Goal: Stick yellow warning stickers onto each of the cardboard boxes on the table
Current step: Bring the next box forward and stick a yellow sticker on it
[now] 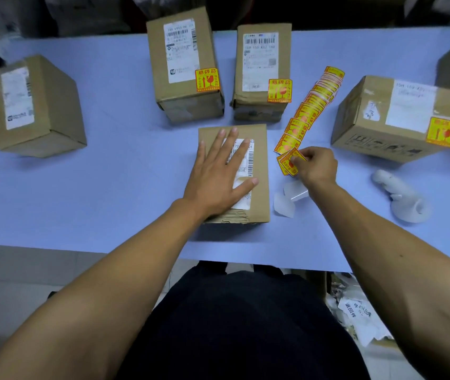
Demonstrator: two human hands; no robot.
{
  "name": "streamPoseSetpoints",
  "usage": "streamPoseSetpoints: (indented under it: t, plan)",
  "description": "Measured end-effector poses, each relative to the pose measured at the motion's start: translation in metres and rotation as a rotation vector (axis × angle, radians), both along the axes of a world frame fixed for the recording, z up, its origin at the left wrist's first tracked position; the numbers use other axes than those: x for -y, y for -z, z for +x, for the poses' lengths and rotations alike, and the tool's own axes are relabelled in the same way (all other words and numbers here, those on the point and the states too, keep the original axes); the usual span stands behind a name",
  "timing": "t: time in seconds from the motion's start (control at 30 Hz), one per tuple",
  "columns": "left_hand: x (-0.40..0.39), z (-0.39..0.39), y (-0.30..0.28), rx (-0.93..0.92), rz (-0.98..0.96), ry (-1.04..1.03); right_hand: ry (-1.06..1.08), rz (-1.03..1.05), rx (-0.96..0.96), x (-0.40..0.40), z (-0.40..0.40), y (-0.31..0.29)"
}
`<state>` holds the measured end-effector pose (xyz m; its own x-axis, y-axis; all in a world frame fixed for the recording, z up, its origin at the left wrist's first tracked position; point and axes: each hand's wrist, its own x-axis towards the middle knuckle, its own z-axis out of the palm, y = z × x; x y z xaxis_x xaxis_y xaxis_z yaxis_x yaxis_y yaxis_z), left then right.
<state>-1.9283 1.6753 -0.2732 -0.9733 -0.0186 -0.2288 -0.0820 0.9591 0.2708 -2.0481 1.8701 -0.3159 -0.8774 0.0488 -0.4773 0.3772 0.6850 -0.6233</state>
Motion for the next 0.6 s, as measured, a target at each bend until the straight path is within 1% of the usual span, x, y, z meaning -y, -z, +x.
streamPoseSetpoints:
  t: [0.13, 0.3, 0.37, 0.43, 0.5, 0.57, 0.6]
  plan:
    - [0.001, 0.000, -0.001, 0.016, 0.022, 0.008, 0.022, 0.047, -0.012, -0.004, 0.001, -0.001]
    - [0.001, -0.001, -0.001, 0.014, 0.019, 0.015, -0.030, 0.082, -0.052, -0.005, 0.003, -0.004]
    - [0.000, 0.000, -0.003, 0.013, 0.016, 0.017, 0.033, 0.062, -0.036, -0.005, 0.004, -0.008]
    - [-0.001, -0.002, -0.007, 0.022, 0.016, 0.020, 0.158, -0.040, 0.019, -0.004, 0.006, -0.015]
    - [-0.001, -0.003, -0.013, 0.052, 0.040, 0.014, 0.273, -0.234, 0.092, -0.002, 0.009, -0.027]
    - [-0.003, -0.005, -0.020, 0.053, 0.115, -0.026, 0.298, -0.375, 0.116, 0.002, 0.015, -0.043]
    - [-0.004, -0.007, -0.025, 0.019, 0.184, -0.073, 0.292, -0.432, 0.118, 0.003, 0.017, -0.053]
